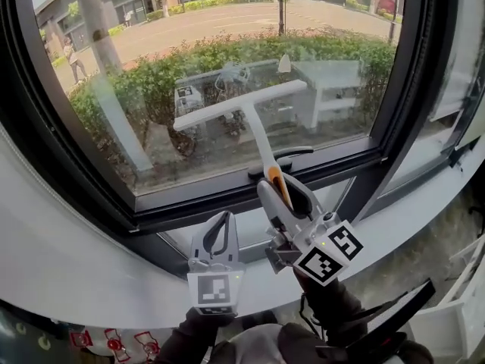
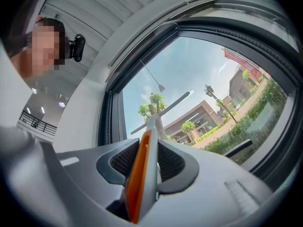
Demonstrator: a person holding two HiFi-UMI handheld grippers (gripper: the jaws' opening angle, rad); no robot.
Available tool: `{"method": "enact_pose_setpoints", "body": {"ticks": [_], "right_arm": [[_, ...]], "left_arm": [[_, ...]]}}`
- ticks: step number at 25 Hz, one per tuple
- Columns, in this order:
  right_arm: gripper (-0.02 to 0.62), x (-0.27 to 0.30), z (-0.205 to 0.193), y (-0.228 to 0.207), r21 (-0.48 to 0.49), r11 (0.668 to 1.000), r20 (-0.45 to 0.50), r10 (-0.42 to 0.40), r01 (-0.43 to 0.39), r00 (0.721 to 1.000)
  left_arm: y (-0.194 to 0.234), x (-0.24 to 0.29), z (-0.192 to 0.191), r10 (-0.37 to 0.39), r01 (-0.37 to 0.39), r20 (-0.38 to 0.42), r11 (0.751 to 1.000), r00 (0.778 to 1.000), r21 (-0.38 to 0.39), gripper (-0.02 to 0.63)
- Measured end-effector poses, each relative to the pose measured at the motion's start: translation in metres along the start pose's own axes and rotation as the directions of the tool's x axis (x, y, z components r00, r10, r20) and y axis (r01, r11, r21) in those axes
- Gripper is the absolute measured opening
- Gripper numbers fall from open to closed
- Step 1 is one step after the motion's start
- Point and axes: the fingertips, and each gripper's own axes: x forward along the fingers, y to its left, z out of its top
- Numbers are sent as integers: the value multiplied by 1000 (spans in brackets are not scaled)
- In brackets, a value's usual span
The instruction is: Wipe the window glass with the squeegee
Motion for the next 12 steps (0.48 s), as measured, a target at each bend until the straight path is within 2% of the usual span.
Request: {"method": "enact_pose_setpoints", "body": {"ticks": [6,10,12], "right_arm": [[114,28,21,20,-5,994,60,107,-107,992],[114,49,29,34,-24,991,107,132,-130,985],[114,61,33,38,-43,991,129,128,-124,983]], "left_arm": [[14,-12,-2,76,-75,-33,997,997,29,2],[30,-18,2,94,-93,-22,995,995,39,2],[35,-18,6,79,-78,-19,996,997,53,2]]}}
